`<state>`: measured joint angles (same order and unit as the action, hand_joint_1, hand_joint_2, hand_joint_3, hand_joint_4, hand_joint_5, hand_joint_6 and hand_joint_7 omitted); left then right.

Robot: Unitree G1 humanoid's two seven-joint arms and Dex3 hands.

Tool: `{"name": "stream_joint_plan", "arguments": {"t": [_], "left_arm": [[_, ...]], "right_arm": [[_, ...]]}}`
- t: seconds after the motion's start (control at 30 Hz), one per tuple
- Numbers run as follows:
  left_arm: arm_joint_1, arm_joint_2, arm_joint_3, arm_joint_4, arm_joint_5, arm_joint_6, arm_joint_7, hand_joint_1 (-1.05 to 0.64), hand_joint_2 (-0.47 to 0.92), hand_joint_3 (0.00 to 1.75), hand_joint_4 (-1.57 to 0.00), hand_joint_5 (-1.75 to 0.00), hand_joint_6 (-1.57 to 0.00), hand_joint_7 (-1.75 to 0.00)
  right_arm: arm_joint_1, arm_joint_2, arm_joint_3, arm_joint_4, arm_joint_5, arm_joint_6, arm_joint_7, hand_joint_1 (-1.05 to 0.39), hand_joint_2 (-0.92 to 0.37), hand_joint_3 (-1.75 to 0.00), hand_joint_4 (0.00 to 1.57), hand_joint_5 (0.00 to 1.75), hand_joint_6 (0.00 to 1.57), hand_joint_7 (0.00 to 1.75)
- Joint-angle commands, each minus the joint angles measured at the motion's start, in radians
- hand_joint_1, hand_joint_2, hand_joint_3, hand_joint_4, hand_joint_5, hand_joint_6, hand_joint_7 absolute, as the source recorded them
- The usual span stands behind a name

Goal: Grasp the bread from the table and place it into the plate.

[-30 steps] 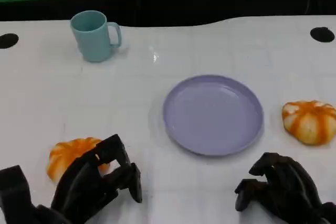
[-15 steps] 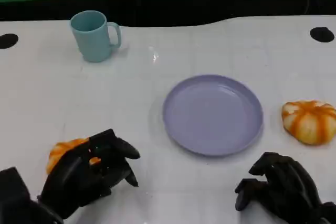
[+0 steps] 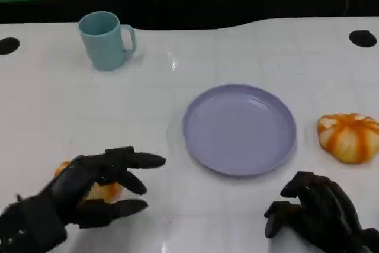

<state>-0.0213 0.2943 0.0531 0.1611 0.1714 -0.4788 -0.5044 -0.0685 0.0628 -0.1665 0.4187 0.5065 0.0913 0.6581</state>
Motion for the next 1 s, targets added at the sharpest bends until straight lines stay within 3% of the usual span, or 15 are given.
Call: {"name": "stream_joint_plan", "arguments": {"t": [0.03, 0.3, 0.4, 0.57, 0.8, 1.0], "left_arm": [[0.036, 0.101, 0.012, -0.164, 0.188, 0.045, 0.106, -0.72, 0.92, 0.14, -0.39, -0.53, -0.46, -0.02], [0.078, 0.170, 0.003, -0.350, 0.401, 0.180, 0.172, -0.76, 0.92, 0.13, -0.39, -0.38, -0.38, 0.00], [0.090, 0.222, -0.017, -0.474, 0.580, 0.275, 0.125, -0.76, 0.92, 0.10, -0.39, -0.31, -0.33, 0.00], [0.076, 0.248, -0.080, -0.534, 0.727, 0.386, 0.049, -0.76, 0.92, 0.06, -0.37, -0.19, -0.28, 0.00], [0.008, 0.253, -0.190, -0.490, 0.864, 0.491, -0.064, -0.74, 0.90, 0.01, -0.34, -0.09, -0.22, 0.00], [-0.068, 0.246, -0.267, -0.342, 0.879, 0.512, -0.043, -0.74, 0.85, 0.00, -0.36, -0.07, -0.24, -0.01]], "right_arm": [[0.008, -0.010, -0.008, -0.019, 0.009, 0.010, -0.002, -1.03, -0.71, 0.00, 1.57, 0.72, 1.57, 0.33], [0.014, -0.007, -0.006, -0.032, 0.009, 0.018, -0.009, -1.04, -0.71, 0.00, 1.57, 0.71, 1.57, 0.34], [0.021, -0.005, -0.005, -0.045, 0.010, 0.025, -0.013, -1.04, -0.71, 0.00, 1.57, 0.70, 1.57, 0.34], [0.027, -0.004, -0.005, -0.055, 0.010, 0.031, -0.017, -1.03, -0.71, 0.00, 1.57, 0.70, 1.57, 0.33], [0.037, -0.003, 0.000, -0.073, 0.006, 0.036, -0.030, -1.03, -0.71, 0.00, 1.57, 0.71, 1.57, 0.34], [0.040, -0.005, 0.000, -0.077, 0.014, 0.047, -0.021, -1.03, -0.71, 0.00, 1.57, 0.70, 1.57, 0.31]]}}
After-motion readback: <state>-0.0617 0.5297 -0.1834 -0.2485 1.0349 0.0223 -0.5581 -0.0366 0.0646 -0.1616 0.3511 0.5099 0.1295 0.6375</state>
